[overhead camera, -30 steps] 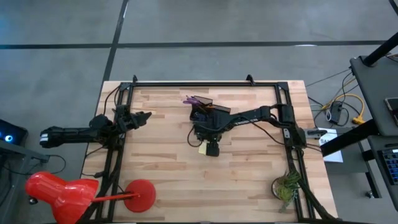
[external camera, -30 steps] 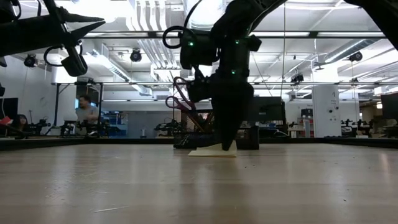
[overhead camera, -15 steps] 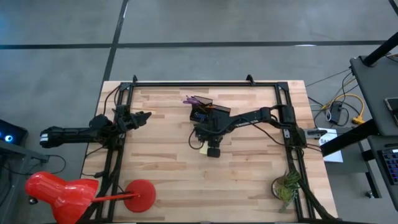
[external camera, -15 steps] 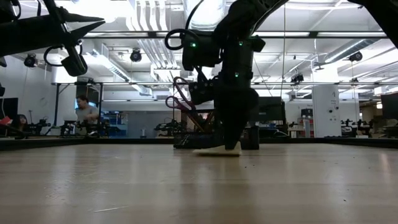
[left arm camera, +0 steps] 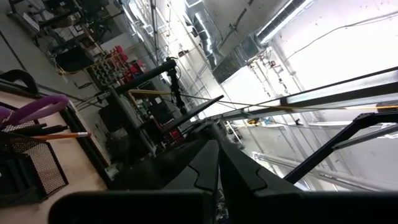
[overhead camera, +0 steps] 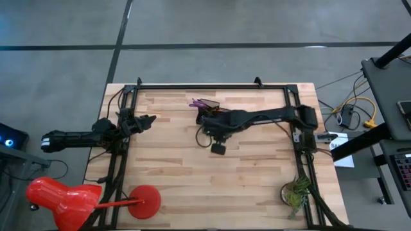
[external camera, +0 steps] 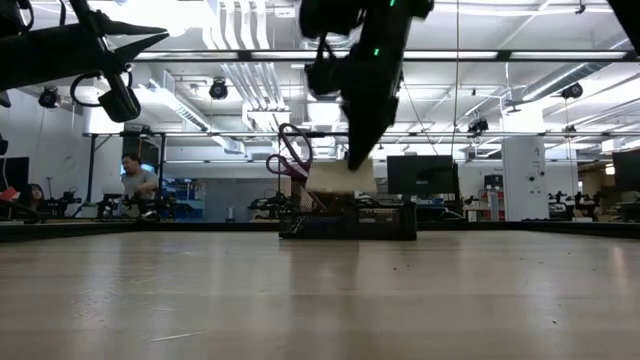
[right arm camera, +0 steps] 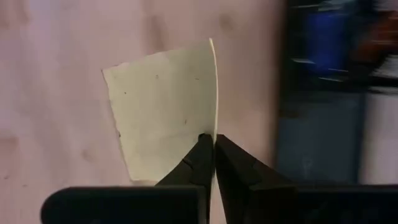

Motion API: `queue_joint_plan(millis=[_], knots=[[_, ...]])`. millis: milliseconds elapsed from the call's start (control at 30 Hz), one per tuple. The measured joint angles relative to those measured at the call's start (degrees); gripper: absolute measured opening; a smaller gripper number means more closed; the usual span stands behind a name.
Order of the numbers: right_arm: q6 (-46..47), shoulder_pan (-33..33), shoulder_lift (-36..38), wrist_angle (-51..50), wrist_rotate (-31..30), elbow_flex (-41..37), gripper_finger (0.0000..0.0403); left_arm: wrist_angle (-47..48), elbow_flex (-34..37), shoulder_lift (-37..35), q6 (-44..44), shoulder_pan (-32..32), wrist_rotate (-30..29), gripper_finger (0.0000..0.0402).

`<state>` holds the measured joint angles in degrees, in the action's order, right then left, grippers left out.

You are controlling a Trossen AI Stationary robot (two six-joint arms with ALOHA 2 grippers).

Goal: Pick and place office supplies into organizer
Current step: Put the yellow sticky note into the desk organizer

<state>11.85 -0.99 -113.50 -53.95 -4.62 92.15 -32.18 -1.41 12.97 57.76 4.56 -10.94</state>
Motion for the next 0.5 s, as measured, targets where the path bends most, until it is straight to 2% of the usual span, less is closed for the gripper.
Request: queue_joint_plan(millis=[167,267,367,500], knots=[[5.2,-0.8,6.2,-10.2,-11.8,1.7,0.0008,-0.2,0.0,0.0,0.0,0.0,0.0,0.0000],[8.1,-3.2,8.2,-18.1,-16.6,1.2,0.0008,-0.3,0.0,0.0,-0.1,0.0,0.0,0.0000],[9.0,-6.0,9.1,-21.2,-18.1,0.1,0.0008,-0.3,0.0,0.0,-0.1,0.0,0.0,0.0000],[5.9,-9.2,9.5,-17.8,-17.6,-0.1,0.0008,-0.3,0.0,0.0,-0.1,0.0,0.0,0.0000]])
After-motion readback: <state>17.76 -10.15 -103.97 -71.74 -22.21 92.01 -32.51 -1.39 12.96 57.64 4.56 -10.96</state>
